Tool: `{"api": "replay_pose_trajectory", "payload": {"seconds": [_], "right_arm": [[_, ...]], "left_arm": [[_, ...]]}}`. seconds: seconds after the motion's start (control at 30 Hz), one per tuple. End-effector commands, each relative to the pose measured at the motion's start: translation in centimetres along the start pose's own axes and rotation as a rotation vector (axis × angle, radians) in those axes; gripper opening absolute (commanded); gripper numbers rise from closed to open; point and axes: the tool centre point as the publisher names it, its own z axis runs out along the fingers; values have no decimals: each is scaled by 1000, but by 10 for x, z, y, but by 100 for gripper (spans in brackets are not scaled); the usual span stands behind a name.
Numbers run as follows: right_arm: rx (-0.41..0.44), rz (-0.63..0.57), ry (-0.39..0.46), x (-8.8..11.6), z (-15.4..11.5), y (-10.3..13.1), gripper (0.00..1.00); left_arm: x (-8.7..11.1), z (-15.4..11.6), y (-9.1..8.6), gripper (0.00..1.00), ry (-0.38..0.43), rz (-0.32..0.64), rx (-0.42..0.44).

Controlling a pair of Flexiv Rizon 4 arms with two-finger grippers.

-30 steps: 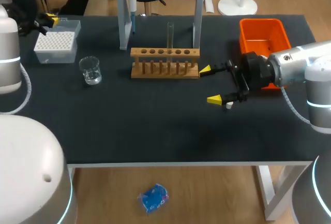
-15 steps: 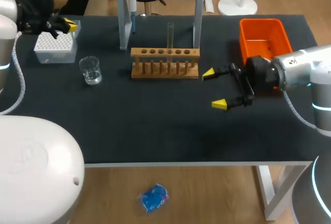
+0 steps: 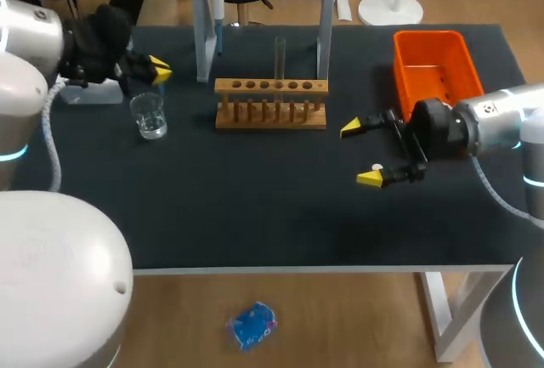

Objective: Invert the test tube, pick up the pipette, mount the tip to pipette, aspirate from beaker and dispense into the tube, eject the tip, return the pipette, and cap with the stopper.

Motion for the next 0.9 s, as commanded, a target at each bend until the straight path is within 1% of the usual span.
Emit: {"api": "replay_pose_trajectory", "payload": {"seconds": [0.03,0.57,0.6,0.63,0.67,0.7,0.77,0.8,0.83,0.9], "right_arm": [[-1,-1,1,0,-1,-1,100],[-1,-1,1,0,-1,-1,100],[-1,-1,1,0,-1,-1,100],[2,-2,1,-2,1,-3,100],[-3,11,-2,-3,2,-4,100],[2,28,-18,-6,3,-7,100],[13,56,-23,-11,6,-12,100],[29,76,-29,-12,9,-15,100],[47,94,-40,-12,12,-18,100],[22,109,-36,-18,15,-23,100]], "left_arm": [[23,7,-7,0,11,22,44],[23,7,-7,0,11,22,44],[25,11,-8,0,21,16,51],[28,16,-10,0,27,21,31],[31,20,-12,0,44,23,28],[33,24,-15,0,56,13,46],[41,32,-23,0,107,1,59],[44,36,-26,0,123,2,62],[48,40,-28,0,160,-8,70],[55,50,-33,0,192,13,44]]}}
